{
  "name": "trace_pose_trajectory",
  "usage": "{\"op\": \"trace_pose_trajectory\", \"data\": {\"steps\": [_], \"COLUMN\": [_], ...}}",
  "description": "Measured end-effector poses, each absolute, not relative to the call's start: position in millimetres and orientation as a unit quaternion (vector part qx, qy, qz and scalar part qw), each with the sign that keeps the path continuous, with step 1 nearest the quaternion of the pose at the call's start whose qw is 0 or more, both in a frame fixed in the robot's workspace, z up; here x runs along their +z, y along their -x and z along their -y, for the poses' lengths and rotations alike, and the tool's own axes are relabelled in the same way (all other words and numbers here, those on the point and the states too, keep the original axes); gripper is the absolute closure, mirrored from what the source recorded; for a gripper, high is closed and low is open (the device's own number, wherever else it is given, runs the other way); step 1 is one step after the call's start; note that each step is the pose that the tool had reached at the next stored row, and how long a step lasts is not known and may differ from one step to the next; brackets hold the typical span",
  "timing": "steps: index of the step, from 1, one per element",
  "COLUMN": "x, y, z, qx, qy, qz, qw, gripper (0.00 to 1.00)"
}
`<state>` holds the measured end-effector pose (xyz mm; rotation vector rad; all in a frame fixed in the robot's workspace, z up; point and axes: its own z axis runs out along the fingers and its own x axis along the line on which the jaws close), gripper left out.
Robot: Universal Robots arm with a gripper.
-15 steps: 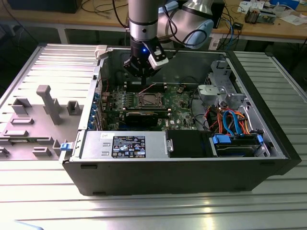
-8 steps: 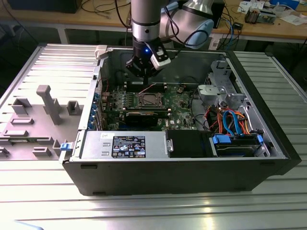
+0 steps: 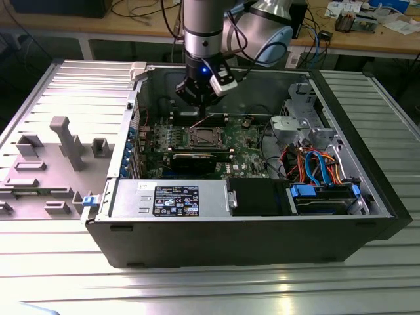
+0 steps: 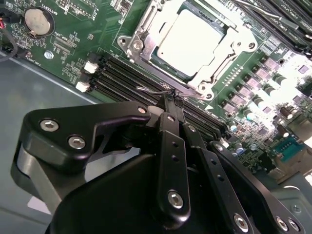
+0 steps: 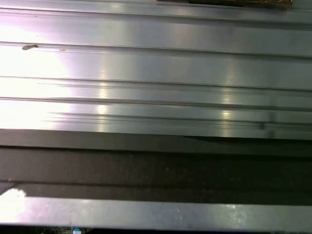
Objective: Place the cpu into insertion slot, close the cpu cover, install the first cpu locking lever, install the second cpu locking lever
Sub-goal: 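Install the first cpu locking lever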
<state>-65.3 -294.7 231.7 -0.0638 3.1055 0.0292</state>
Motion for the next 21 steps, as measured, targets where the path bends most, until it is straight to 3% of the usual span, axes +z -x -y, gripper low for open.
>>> {"op": "trace_pose_trajectory", "data": {"steps": [21], "x": [224.7], "y": [48.0], "z": [293.1], "qx": [0.001], "qy": [0.021], "qz": [-1.000], "qw": [0.017], "gripper": [0.89]}}
